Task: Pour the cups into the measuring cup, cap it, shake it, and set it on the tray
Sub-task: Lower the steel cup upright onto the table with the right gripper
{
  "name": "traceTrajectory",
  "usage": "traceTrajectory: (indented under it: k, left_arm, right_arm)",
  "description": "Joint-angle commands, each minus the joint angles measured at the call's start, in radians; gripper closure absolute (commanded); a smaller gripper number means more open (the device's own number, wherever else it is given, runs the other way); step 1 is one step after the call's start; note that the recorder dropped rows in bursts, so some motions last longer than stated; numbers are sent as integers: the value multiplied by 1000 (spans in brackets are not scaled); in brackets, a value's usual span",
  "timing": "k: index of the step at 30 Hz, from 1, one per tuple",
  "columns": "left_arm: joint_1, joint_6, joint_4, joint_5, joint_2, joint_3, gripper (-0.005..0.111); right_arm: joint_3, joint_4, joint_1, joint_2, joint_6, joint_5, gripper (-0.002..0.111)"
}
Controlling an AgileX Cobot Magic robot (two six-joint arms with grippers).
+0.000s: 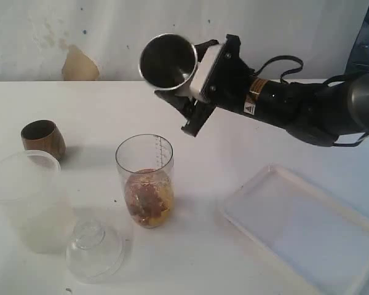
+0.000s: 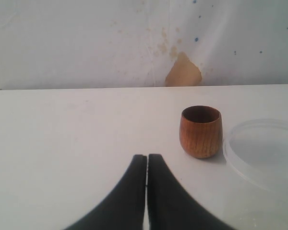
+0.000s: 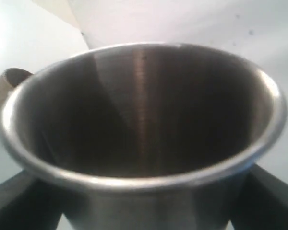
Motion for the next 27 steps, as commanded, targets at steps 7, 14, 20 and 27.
traceTrajectory:
  k: [7, 14, 20, 27]
  left_arm:
    - [0, -3, -8, -14, -5, 5, 106]
    - [0, -3, -8, -14, -5, 5, 106]
    - [0, -3, -8, -14, -5, 5, 106]
    - [0, -3, -8, -14, -5, 5, 106]
  right_arm:
    - [-11, 447, -2, 88, 237, 112, 108]
    - [-11, 375, -2, 135, 147, 56, 108]
    - [-11, 306, 0, 115, 86, -82, 108]
    - [-11, 499, 0, 109, 348, 62, 108]
